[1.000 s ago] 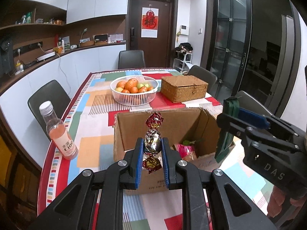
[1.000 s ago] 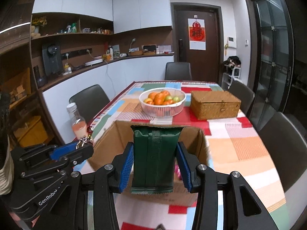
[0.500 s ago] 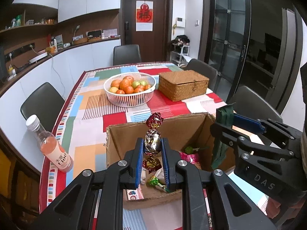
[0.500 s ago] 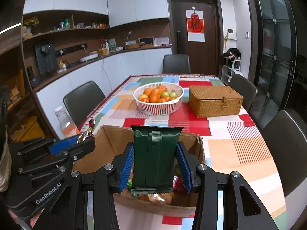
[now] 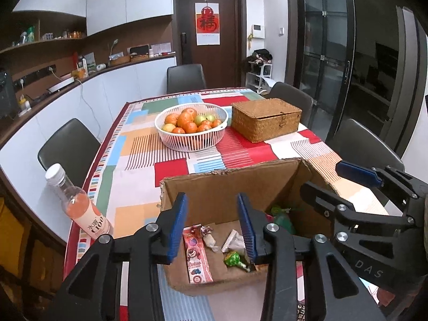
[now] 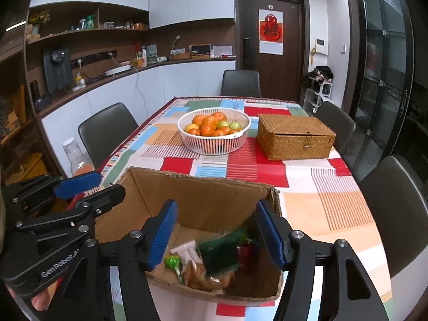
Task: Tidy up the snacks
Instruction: 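Carry candy and green bar over the box and release both inside, then grasp the dark cracker pack with the left gripper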
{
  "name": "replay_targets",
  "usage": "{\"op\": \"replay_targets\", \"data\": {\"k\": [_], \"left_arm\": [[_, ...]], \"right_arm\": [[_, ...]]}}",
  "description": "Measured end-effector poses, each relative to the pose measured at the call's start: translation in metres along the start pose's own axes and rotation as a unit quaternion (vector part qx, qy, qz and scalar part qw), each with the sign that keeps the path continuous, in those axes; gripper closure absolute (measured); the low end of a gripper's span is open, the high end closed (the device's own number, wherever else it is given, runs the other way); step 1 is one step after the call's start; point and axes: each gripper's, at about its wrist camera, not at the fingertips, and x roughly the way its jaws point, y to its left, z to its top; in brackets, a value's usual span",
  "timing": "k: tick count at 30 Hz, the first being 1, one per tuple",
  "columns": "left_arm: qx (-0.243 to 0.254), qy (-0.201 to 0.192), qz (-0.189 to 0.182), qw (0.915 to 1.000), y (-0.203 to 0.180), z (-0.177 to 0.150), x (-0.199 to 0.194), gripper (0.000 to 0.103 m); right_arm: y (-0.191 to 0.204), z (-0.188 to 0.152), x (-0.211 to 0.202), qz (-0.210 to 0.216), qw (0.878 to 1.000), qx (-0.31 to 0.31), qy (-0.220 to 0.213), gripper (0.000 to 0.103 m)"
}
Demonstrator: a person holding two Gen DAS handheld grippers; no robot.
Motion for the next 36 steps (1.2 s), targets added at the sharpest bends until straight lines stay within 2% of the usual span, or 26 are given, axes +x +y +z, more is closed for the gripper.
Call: {"op": "replay_targets", "data": {"k": [9, 12, 19, 22, 30, 36], "left_arm": [[0.009, -0.021, -0.016, 0.9996, -0.014, -0.021, -0.040, 0.058], [0.012, -0.020, -0.027, 0.9994, -0.023, -0.029, -0.048, 0.052], [0.055, -0.014, -0.035, 0.9978, -0.055, -0.056, -0.056, 0.051], [0.079, 0.001, -0.048, 0.9957, -0.070, -0.074, -0.053, 0.050], [0.102, 0.067, -0.080, 0.9893, -0.094, -0.115, -0.033, 0.049], [0.121, 0.112, -0.097, 0.9815, -0.109, -0.148, -0.020, 0.045]], "right_arm": [[0.002, -0.024, -0.039, 0.002, 1.000, -0.008, -0.020, 0.041], [0.001, -0.037, -0.052, 0.002, 1.000, -0.009, -0.021, 0.041], [-0.016, -0.077, -0.072, -0.013, 1.000, 0.006, -0.005, 0.038], [-0.024, -0.095, -0.075, -0.017, 1.000, 0.012, 0.010, 0.038], [-0.041, -0.144, -0.076, -0.021, 0.997, 0.042, 0.069, 0.038], [-0.045, -0.177, -0.073, -0.026, 0.992, 0.050, 0.112, 0.038]]}}
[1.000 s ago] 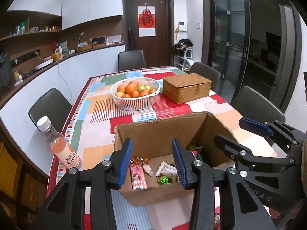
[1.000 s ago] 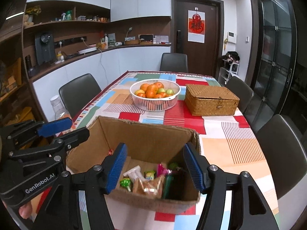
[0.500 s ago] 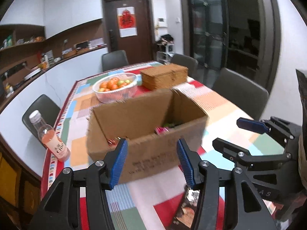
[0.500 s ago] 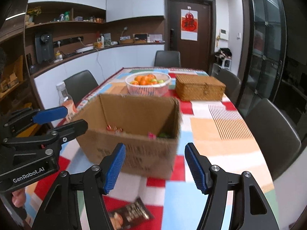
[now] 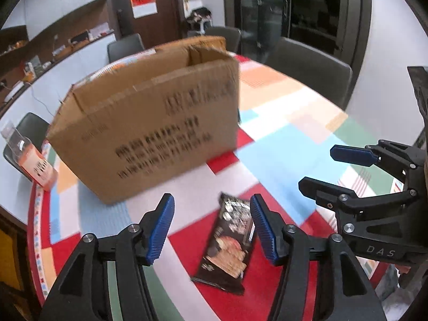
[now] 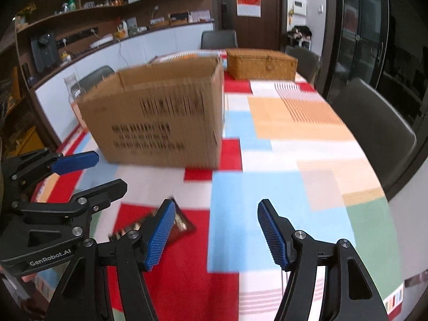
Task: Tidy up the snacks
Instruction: 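Grasp the dark cracker pack with the left gripper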
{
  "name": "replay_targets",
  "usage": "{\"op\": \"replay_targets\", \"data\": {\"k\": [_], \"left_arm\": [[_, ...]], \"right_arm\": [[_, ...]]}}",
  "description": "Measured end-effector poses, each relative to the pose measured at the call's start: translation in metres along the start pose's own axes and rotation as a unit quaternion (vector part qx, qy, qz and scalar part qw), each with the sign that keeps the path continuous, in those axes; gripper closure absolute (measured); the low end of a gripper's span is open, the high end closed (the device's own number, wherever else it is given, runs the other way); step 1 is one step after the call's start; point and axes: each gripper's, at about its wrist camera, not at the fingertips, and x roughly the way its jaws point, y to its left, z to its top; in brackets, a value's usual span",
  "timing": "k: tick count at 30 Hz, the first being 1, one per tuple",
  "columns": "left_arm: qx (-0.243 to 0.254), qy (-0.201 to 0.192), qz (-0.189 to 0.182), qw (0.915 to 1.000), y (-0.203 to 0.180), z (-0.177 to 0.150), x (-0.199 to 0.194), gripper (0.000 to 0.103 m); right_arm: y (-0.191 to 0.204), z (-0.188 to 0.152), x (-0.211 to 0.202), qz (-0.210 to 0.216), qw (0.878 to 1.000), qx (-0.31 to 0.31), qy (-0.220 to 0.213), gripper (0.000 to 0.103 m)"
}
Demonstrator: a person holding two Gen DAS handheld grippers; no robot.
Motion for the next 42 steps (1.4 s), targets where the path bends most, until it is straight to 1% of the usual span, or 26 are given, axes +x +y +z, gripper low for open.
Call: {"op": "replay_targets", "data": {"k": [7, 10, 15, 20, 25, 28, 29, 31, 42], "left_arm": [[0.019, 0.056, -0.022, 0.9980, -0.013, -0.022, 0.027, 0.041], [0.032, 0.074, -0.021, 0.9966, -0.016, -0.027, 0.039, 0.037], [0.039, 0.097, -0.021, 0.9943, -0.018, -0.034, 0.055, 0.037], [0.040, 0.105, -0.015, 0.9935, -0.017, -0.035, 0.068, 0.037], [0.025, 0.105, -0.028, 0.9938, -0.012, -0.031, 0.074, 0.037], [0.014, 0.104, -0.045, 0.9935, -0.011, -0.029, 0.075, 0.048], [0.012, 0.102, -0.045, 0.9937, -0.011, -0.029, 0.075, 0.051], [0.010, 0.100, -0.045, 0.9939, -0.011, -0.029, 0.074, 0.053], [-0.025, 0.085, -0.045, 0.9950, -0.005, -0.033, 0.058, 0.053]], "right_arm": [[-0.007, -0.030, 0.015, -0.001, 0.999, 0.014, 0.050, 0.038], [-0.009, -0.042, 0.022, 0.000, 0.997, 0.020, 0.073, 0.038], [-0.010, -0.053, 0.033, -0.004, 0.994, 0.027, 0.102, 0.038], [-0.009, -0.057, 0.039, -0.007, 0.993, 0.028, 0.112, 0.038], [-0.009, -0.056, 0.043, -0.009, 0.993, 0.027, 0.118, 0.038], [-0.009, -0.057, 0.046, -0.008, 0.992, 0.030, 0.122, 0.038], [-0.009, -0.057, 0.046, -0.006, 0.992, 0.031, 0.123, 0.038], [-0.009, -0.056, 0.047, -0.007, 0.992, 0.032, 0.123, 0.038], [-0.006, -0.050, 0.038, -0.010, 0.993, 0.029, 0.110, 0.038]]}}
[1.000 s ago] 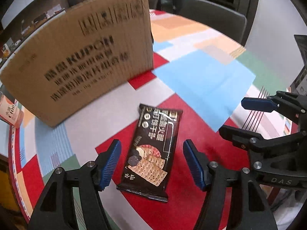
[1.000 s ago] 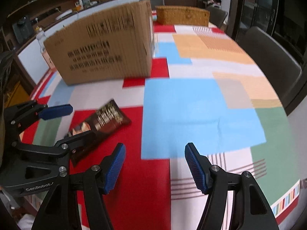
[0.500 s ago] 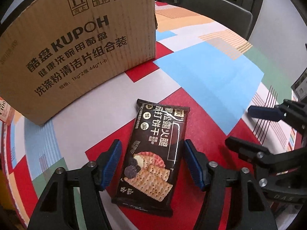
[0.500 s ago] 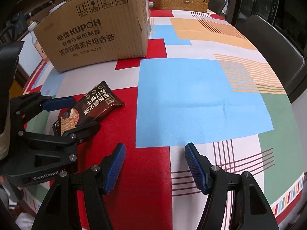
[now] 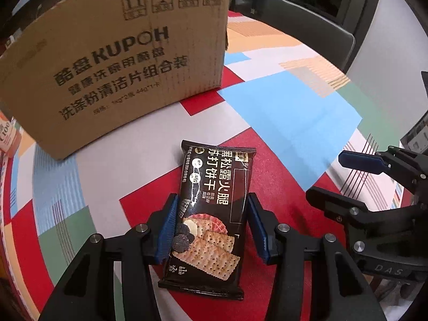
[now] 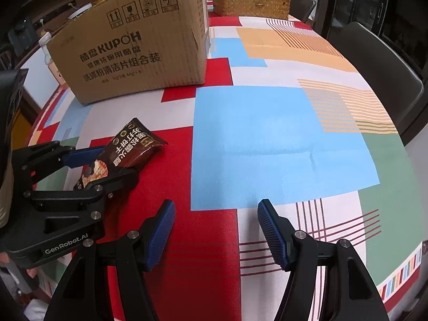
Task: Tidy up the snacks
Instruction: 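Grasp the dark cracker pack with the left gripper, then carry the cracker pack over the box and open the left gripper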
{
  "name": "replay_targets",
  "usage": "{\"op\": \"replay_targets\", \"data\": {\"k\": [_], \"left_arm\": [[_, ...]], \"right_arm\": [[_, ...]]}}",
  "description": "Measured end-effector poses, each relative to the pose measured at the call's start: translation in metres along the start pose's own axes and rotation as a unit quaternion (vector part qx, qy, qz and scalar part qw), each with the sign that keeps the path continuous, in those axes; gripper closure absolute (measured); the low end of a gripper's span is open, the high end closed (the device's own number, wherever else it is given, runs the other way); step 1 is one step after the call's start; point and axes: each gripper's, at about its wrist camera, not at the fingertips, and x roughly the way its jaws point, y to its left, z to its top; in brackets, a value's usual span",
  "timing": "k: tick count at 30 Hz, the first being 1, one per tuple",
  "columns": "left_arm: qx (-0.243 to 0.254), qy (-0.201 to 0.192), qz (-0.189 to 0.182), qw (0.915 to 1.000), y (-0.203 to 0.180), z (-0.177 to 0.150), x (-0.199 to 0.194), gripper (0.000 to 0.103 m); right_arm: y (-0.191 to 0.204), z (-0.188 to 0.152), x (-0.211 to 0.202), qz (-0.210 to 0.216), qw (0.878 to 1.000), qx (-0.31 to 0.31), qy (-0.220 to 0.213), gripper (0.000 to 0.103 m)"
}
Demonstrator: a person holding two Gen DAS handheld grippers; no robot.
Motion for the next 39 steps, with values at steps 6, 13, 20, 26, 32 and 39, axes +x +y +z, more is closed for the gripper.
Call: {"op": "replay_targets", "data": {"k": [6, 13, 20, 26, 32, 39], "left_arm": [[-0.016, -0.027, 0.004, 0.9995, 0.004, 0.000, -0.021, 0.053], [-0.031, -0.064, 0.008, 0.9974, 0.009, 0.006, -0.046, 0.053], [-0.041, -0.109, 0.018, 0.9931, 0.017, 0.019, -0.076, 0.053], [-0.051, -0.143, 0.026, 0.9881, 0.027, 0.037, -0.098, 0.053], [-0.054, -0.180, 0.040, 0.9814, 0.038, 0.058, -0.119, 0.053], [-0.063, -0.207, 0.049, 0.9752, 0.056, 0.081, -0.139, 0.053]], "right_arm": [[0.001, 0.005, -0.010, -0.001, 1.000, -0.002, -0.014, 0.038], [0.004, 0.013, -0.024, -0.001, 0.999, -0.005, -0.035, 0.038], [0.010, 0.028, -0.044, 0.000, 0.997, -0.014, -0.072, 0.038], [0.019, 0.048, -0.062, 0.004, 0.994, -0.023, -0.111, 0.038], [0.027, 0.071, -0.074, 0.008, 0.989, -0.027, -0.145, 0.038], [0.035, 0.106, -0.086, 0.025, 0.984, -0.028, -0.176, 0.038]]}}
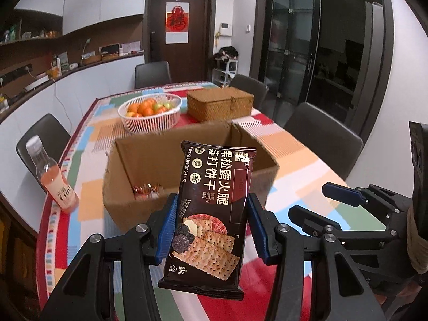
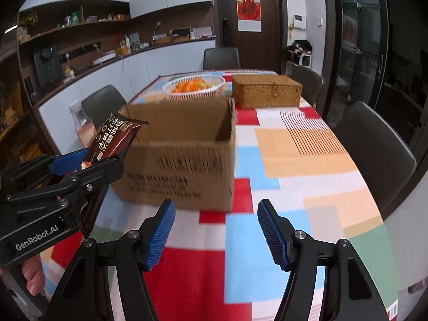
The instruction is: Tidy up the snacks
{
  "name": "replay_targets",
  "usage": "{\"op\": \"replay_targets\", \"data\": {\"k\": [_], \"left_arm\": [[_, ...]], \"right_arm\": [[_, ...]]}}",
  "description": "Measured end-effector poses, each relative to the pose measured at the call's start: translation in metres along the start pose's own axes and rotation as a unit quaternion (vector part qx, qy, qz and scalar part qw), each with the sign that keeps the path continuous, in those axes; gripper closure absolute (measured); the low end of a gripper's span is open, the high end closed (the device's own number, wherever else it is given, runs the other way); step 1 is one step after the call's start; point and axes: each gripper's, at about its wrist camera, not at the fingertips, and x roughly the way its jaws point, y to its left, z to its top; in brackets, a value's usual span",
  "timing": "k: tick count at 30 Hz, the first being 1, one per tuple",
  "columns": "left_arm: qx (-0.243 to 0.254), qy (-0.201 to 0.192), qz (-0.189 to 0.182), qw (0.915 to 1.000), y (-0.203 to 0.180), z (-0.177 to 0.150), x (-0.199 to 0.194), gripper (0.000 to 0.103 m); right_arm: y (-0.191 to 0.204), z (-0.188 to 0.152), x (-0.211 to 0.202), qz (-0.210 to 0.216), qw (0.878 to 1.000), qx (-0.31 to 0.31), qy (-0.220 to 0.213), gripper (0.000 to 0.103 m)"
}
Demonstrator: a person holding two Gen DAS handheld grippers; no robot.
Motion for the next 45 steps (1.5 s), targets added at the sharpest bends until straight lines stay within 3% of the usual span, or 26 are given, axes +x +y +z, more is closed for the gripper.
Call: {"op": "replay_targets", "data": {"k": [10, 20, 27, 30, 45], "left_arm": [[-0.026, -0.013, 0.003, 0.9996, 0.022, 0.047, 0.006, 0.053], [-0.037, 0.014, 0.039, 0.9985, 0.046, 0.074, 0.046, 0.053], [-0.019, 0.040, 0.068, 0.9967, 0.049, 0.080, 0.076, 0.053], [-0.005, 0.036, 0.089, 0.9954, 0.045, 0.081, 0.079, 0.043], [-0.023, -0.010, 0.113, 0.9932, 0.044, 0.048, 0.021, 0.025]], "right_arm": [[0.010, 0.056, 0.010, 0.006, 0.999, -0.017, -0.033, 0.038], [0.010, 0.095, 0.043, -0.004, 1.000, -0.023, -0.012, 0.038], [0.010, 0.099, 0.061, -0.015, 1.000, -0.021, 0.004, 0.038], [0.008, 0.098, 0.066, -0.020, 1.000, -0.022, 0.009, 0.038], [0.009, 0.078, 0.037, -0.015, 0.999, -0.024, -0.014, 0.038]]}}
